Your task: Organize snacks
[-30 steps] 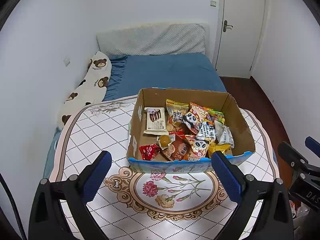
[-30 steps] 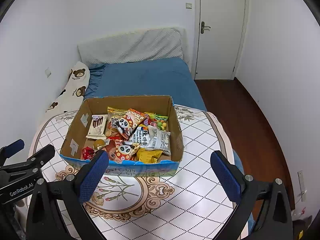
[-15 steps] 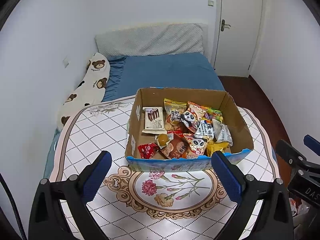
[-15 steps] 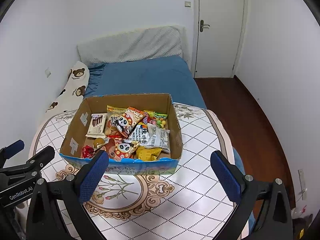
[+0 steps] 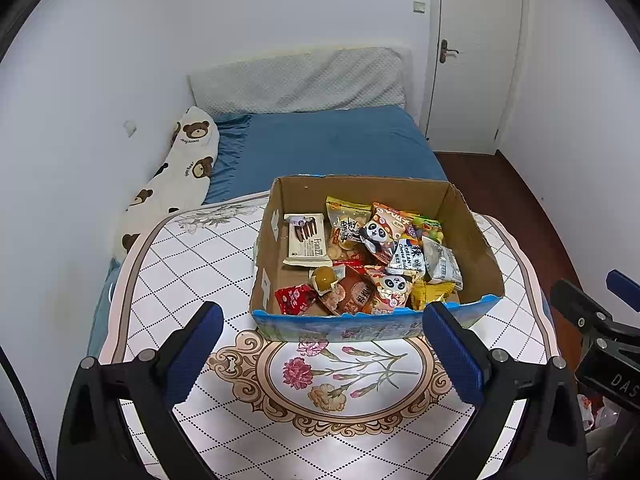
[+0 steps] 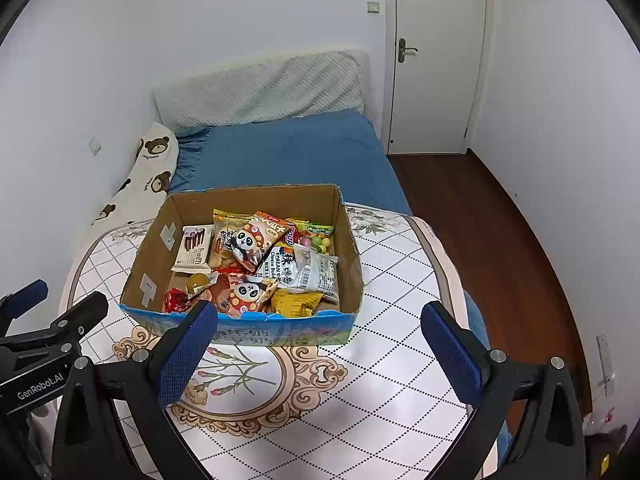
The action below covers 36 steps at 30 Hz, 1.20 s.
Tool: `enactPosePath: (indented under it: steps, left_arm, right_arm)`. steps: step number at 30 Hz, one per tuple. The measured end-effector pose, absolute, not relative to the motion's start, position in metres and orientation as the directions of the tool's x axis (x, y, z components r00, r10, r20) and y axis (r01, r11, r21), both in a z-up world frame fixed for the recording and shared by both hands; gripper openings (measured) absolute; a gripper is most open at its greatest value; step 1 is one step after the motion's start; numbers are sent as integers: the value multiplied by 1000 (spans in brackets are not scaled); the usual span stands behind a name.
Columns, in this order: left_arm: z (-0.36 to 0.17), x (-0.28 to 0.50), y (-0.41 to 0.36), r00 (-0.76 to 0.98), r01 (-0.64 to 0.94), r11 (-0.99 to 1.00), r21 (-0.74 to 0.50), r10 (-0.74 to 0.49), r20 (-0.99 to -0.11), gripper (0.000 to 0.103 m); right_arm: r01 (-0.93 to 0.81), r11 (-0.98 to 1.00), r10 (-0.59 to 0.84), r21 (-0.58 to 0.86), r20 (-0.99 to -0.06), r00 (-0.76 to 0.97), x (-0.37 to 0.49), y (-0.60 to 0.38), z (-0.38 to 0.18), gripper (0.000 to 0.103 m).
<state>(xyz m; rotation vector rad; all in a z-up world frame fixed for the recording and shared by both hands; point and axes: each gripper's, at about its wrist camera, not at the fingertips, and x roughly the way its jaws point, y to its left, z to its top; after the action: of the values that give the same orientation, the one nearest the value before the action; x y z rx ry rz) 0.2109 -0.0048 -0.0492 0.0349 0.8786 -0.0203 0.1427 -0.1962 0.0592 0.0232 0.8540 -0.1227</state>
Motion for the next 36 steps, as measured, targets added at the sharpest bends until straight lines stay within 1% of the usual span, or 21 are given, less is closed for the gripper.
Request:
enactPosePath:
  steps: [36]
  left_arm:
    - [-43, 204, -10, 645, 57, 998, 17, -24, -763, 102]
  right_arm:
    - [130, 991, -98, -18, -758, 645, 137, -201, 62, 103]
